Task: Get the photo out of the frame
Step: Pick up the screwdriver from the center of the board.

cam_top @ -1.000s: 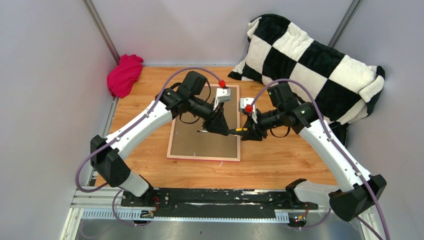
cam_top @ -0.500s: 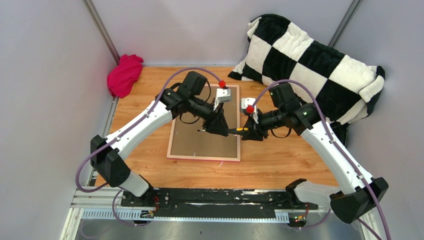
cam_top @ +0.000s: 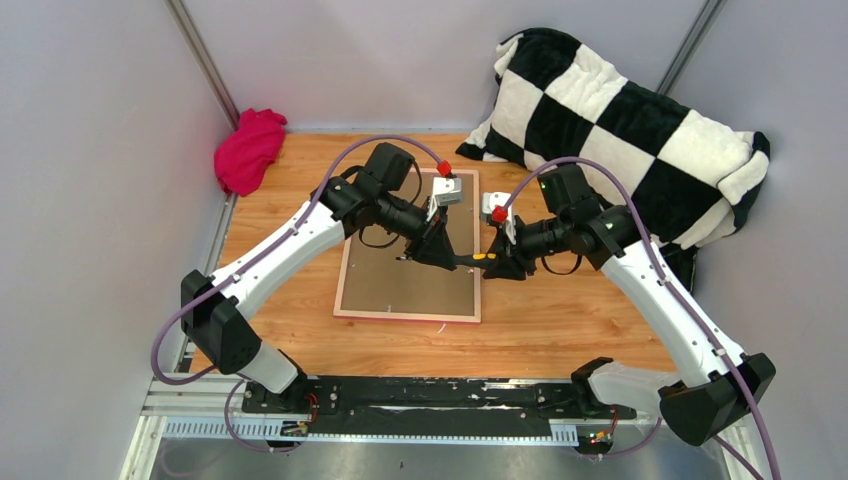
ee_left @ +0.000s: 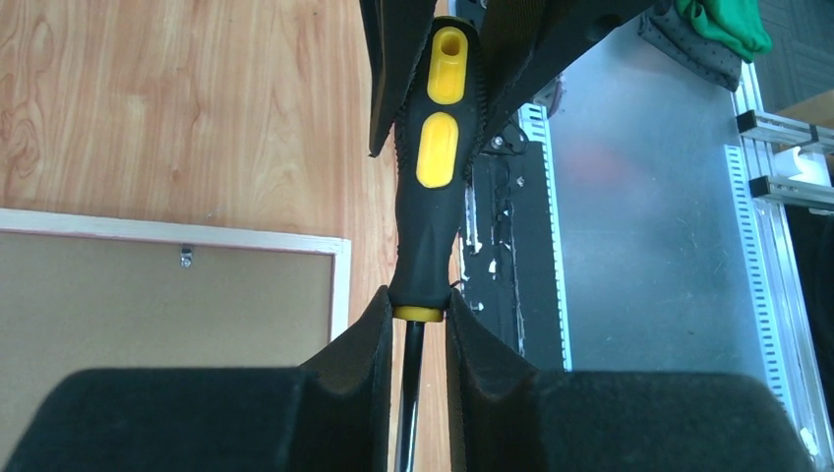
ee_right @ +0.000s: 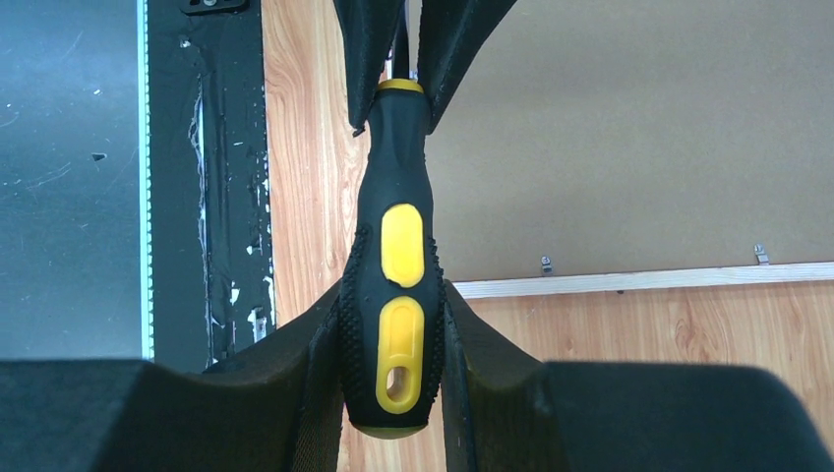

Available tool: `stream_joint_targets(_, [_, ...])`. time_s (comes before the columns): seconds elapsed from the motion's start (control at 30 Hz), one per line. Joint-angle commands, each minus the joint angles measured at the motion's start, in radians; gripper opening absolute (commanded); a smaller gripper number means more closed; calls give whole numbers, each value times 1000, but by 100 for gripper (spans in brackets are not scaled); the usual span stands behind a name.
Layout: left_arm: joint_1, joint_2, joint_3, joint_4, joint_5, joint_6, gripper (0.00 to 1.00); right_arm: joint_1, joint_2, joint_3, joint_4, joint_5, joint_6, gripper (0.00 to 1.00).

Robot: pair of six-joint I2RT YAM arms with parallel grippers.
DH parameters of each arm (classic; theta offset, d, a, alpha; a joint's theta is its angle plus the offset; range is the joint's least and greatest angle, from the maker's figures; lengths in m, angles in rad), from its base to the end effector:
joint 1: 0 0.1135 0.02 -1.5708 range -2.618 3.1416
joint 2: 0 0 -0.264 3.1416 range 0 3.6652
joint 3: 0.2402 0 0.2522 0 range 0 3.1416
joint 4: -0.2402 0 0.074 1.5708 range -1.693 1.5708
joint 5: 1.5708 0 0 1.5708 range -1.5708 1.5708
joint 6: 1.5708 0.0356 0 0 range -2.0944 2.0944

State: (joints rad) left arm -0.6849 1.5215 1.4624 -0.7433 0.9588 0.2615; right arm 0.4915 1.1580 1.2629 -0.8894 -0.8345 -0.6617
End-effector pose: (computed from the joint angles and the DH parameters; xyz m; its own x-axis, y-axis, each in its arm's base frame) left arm 0.2299 -0.2254 0.3547 -0.3301 0.4614 -0.8235 0.9206 -0.0354 -0.3888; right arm 0.1821 0.1274 0.3715 -0.0126 -0.4748 -0.8800 -0.9975 0.0670 -0.0219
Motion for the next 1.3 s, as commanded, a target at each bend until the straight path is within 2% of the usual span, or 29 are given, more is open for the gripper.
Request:
stream_joint_targets(0.0, [-5, -9, 7, 5, 2, 18, 0, -10, -3, -3, 38, -24, 45, 33])
stream_joint_targets(0.03, [-5, -10, 7, 4, 3, 19, 0, -11, -4, -5, 39, -27, 47, 47])
stream_joint_targets(0.13, [-5, -16, 6, 5, 0, 22, 0, -15, -9, -9, 52, -29, 69, 69])
stream_joint_targets(0.27, [-4, -25, 7, 4, 2, 27, 0, -46, -12, -7, 83, -77, 123, 79])
stream_joint_targets(0.4, [2, -31, 8, 5, 17, 32, 0, -103, -7, -4, 141, -162, 200, 80])
stream_joint_targets(0.6, [22, -43, 23, 3, 25, 28, 0, -202, -6, -26, 269, -368, 350, 81])
stream_joint_targets(0.7, [37, -47, 56, 4, 4, 6, 0, -215, -16, -52, 368, -378, 440, 81])
stream_joint_targets(0.83, [52, -54, 115, 16, -36, -35, 0, -221, -37, -114, 587, -324, 605, 81])
stream_joint_targets(0.9, [64, -78, 105, 101, -48, -106, 0, -230, -46, -143, 693, -309, 691, 81])
stream_joint_targets(1.03, [100, -163, -18, 420, -47, -351, 0, -237, -56, -192, 898, -319, 847, 81])
stream_joint_targets(1.27, [102, -182, -116, 604, 18, -509, 0, -237, -38, -243, 1210, -339, 1080, 81])
